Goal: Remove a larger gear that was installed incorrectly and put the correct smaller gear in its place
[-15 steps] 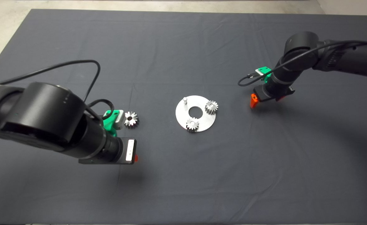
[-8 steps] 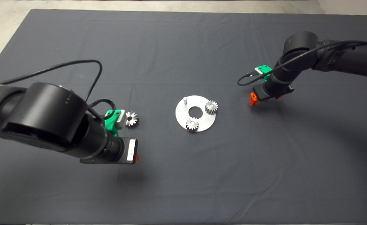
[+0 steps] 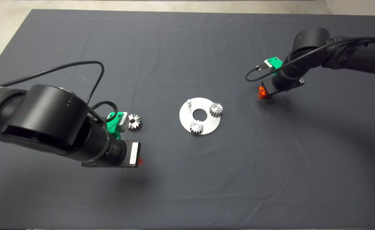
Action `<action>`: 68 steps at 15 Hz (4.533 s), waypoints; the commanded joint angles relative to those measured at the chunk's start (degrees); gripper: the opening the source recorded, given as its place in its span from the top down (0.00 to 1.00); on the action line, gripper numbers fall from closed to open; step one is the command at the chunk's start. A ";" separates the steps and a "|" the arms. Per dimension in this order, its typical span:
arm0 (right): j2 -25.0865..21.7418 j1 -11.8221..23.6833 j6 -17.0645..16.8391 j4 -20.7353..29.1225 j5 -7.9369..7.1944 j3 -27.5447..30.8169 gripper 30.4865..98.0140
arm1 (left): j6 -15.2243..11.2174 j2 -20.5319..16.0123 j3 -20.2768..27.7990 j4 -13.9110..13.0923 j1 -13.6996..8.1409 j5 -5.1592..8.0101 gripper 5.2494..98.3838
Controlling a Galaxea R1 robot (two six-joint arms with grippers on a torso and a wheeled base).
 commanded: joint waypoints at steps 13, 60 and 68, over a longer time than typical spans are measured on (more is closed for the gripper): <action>-2.52 0.57 0.39 -5.45 2.68 2.24 0.13 | -0.44 -0.19 0.56 0.66 -0.61 3.57 0.48; 7.59 2.24 -1.22 21.45 -3.49 -22.72 0.13 | -0.53 6.40 -2.06 0.49 -0.45 4.19 0.48; 8.12 0.70 -1.49 19.42 -3.14 -23.16 0.07 | -0.53 6.58 -2.32 0.49 -0.45 4.19 0.48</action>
